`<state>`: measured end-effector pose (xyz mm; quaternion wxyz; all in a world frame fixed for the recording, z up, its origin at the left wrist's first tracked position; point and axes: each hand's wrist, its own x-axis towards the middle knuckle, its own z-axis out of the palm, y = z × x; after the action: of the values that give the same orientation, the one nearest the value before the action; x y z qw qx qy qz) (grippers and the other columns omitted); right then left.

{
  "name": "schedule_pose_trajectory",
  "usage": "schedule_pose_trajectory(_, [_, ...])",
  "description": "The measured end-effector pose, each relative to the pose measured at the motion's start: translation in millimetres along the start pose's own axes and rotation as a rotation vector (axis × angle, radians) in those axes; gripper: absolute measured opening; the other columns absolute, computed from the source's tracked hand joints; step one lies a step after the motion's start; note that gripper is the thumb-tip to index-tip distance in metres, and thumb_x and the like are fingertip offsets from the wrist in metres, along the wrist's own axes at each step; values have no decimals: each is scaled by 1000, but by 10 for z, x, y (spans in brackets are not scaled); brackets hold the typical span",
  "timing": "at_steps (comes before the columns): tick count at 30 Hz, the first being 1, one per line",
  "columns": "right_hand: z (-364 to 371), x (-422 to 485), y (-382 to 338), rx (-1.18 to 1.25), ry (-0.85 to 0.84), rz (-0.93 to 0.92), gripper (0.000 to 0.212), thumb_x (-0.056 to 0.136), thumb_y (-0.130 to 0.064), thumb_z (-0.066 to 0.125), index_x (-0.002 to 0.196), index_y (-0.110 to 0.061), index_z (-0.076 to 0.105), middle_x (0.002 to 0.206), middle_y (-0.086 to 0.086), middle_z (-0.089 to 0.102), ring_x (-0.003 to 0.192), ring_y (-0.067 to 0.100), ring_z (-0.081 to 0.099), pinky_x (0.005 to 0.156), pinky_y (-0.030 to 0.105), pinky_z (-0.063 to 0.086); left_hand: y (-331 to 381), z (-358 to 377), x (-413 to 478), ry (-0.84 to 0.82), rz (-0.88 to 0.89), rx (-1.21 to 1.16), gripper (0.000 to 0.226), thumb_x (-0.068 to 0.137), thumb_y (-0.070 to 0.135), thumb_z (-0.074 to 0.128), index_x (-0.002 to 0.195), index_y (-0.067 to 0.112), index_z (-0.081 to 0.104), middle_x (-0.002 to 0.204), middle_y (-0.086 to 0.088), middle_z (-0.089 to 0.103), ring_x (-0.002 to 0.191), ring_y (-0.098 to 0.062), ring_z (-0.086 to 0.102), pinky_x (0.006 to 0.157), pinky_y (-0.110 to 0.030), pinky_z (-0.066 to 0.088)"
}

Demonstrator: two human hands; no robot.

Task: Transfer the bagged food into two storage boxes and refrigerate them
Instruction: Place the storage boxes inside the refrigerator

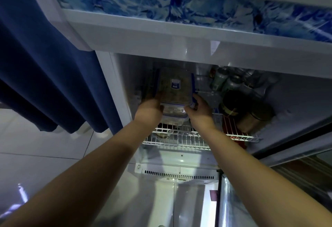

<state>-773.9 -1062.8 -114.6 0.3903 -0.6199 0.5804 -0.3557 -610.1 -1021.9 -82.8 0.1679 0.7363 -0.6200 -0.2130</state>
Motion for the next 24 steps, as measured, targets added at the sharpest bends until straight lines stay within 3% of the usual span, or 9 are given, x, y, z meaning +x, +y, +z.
schedule_pose_trajectory(3, [-11, -20, 14, -40, -2, -3, 46, 84, -10, 60, 128, -22, 52, 104, 7, 64, 82, 21, 60, 68, 30, 48, -15, 4, -41, 6, -3, 0, 59, 94, 6, 42, 145, 31, 26, 136, -16, 44, 94, -34, 59, 76, -38, 53])
schedule_pose_trajectory(8, [-98, -235, 0, -131, -19, -75, 38, 86, -7, 59, 122, -16, 55, 114, 8, 63, 98, 22, 62, 83, 35, 52, -36, -36, -261, 135, 108, 81, 44, 87, 10, 51, 131, 9, 50, 113, -19, 59, 99, -34, 55, 74, -34, 46])
schedule_pose_trajectory(12, [-204, -550, -55, -370, -36, -122, 36, 87, -10, 58, 122, -15, 57, 107, 10, 66, 92, 24, 61, 71, 25, 44, -88, -157, -580, 229, 215, 114, 37, 84, 9, 51, 120, 10, 59, 119, -13, 58, 107, -32, 50, 74, -36, 45])
schedule_pose_trajectory(16, [-285, -982, -249, -703, -72, -216, 26, 86, -15, 59, 112, -13, 63, 105, 11, 65, 94, 31, 61, 67, 29, 41, -192, -334, -946, 246, 322, 212, 25, 86, 8, 51, 106, 9, 65, 107, -9, 62, 98, -27, 53, 65, -33, 43])
schedule_pose_trajectory(19, [-267, -1402, -451, -910, -88, -250, 25, 88, -19, 55, 110, -14, 65, 106, 9, 64, 99, 29, 58, 69, 31, 44, -292, -528, -1247, 235, 387, 269, 29, 83, 6, 51, 107, 11, 66, 104, -6, 63, 96, -25, 54, 64, -32, 43])
schedule_pose_trajectory(22, [-234, -1842, -687, -1064, -59, -317, 17, 84, -13, 53, 92, -9, 67, 94, 9, 65, 88, 30, 60, 64, 29, 45, -401, -729, -1573, 242, 467, 288, 30, 79, 4, 52, 105, 12, 66, 98, -6, 64, 92, -24, 55, 63, -32, 44])
schedule_pose_trajectory(24, [-219, -2182, -889, -1167, -41, -354, 8, 66, -6, 68, 74, -7, 68, 75, 9, 66, 71, 28, 63, 53, 25, 44, -470, -852, -1811, 236, 492, 292, 25, 79, 4, 51, 99, 12, 66, 94, -5, 64, 88, -23, 54, 62, -32, 45])
